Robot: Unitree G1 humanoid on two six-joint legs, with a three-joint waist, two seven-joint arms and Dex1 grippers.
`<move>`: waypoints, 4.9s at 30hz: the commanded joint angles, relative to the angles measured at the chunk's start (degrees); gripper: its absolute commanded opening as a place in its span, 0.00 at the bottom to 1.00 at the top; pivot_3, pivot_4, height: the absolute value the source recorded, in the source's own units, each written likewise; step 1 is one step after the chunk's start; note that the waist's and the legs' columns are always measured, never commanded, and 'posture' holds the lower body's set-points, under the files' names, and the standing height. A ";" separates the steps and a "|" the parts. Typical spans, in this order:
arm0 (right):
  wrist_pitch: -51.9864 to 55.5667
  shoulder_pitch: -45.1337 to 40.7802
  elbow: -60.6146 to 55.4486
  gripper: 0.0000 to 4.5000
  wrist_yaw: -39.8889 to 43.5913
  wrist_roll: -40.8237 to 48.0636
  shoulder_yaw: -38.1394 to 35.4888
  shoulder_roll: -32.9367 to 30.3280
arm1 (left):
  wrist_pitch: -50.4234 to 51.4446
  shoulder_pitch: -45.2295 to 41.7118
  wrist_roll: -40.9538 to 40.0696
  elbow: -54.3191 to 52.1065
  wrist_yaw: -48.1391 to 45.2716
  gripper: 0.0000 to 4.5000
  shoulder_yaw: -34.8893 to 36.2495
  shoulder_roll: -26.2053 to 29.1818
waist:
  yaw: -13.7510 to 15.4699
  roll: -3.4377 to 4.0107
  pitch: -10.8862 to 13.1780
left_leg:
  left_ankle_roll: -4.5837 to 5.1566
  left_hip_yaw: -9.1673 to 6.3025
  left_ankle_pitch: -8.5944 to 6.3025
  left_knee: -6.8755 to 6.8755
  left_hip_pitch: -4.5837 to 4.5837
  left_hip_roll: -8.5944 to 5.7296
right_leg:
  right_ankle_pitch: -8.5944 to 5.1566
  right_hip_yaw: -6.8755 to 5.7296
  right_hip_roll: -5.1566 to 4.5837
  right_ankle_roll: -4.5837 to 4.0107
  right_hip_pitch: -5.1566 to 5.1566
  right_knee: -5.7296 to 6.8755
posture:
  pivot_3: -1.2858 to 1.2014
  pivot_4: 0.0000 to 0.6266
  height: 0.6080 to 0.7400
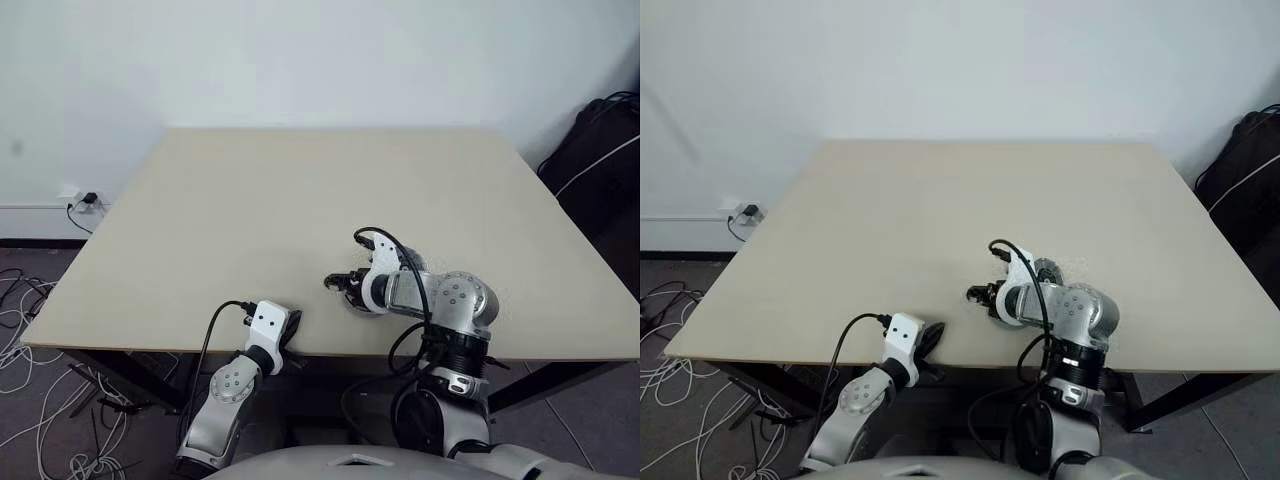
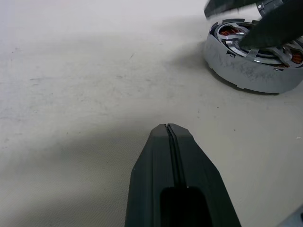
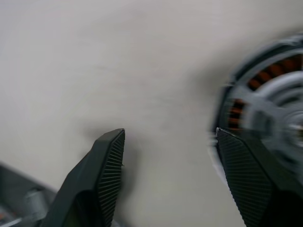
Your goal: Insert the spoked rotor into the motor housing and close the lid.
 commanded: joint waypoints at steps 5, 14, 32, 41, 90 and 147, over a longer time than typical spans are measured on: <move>-1.23 -8.77 -5.31 0.73 3.61 21.31 -0.69 21.65 | -0.44 -0.38 0.02 -1.10 -0.64 0.00 -0.12 0.42 | -0.07 0.01 0.01 | 0.01 0.00 0.00 0.00 0.00 0.02 | 0.00 0.00 -0.01 0.00 0.00 -0.01 | 0.52 0.00 1.00; -23.05 -3.30 -15.29 0.73 4.01 33.96 13.90 7.31 | -0.23 -0.17 -0.03 -1.71 -1.66 0.00 -0.29 1.18 | -0.39 0.01 0.04 | 0.04 -0.01 0.00 0.00 -0.01 0.03 | -0.01 -0.02 0.00 0.06 0.03 -0.07 | 0.52 0.00 1.00; -70.18 14.82 -23.88 0.73 13.67 -30.74 49.38 -22.94 | 1.97 -1.60 0.16 -2.06 -4.14 0.00 -1.01 2.50 | 0.27 -0.33 -0.07 | -0.33 -0.02 -0.07 0.07 0.01 0.04 | -0.11 -0.03 0.03 0.37 0.05 -0.05 | 0.52 0.00 1.00; -71.07 22.12 -22.88 0.73 17.16 -35.90 48.18 -24.66 | 1.50 -1.36 0.46 -1.91 -4.21 0.00 -1.69 2.81 | 0.73 -0.60 0.09 | -0.32 -0.02 -0.06 0.09 0.01 0.04 | -0.16 -0.02 0.01 0.30 0.10 -0.06 | 0.52 0.00 1.00; -61.75 0.23 0.81 0.73 71.64 -49.87 61.01 -53.15 | -0.81 -1.18 0.22 -1.45 -1.21 0.00 -1.41 0.94 | 3.21 -0.96 0.45 | -0.12 -0.10 -0.11 0.49 0.01 0.02 | -0.18 -0.23 -0.16 0.26 0.43 -0.20 | 0.52 0.00 1.00; -14.89 11.65 -29.65 0.00 49.41 -34.63 37.34 -32.76 | -0.72 -1.79 0.06 -0.21 -3.11 0.00 -1.29 0.07 | 2.90 -0.90 0.28 | -0.19 -0.13 -0.11 0.48 -0.25 0.01 | 0.19 -0.21 -0.10 0.16 0.11 -0.11 | 0.52 0.00 1.00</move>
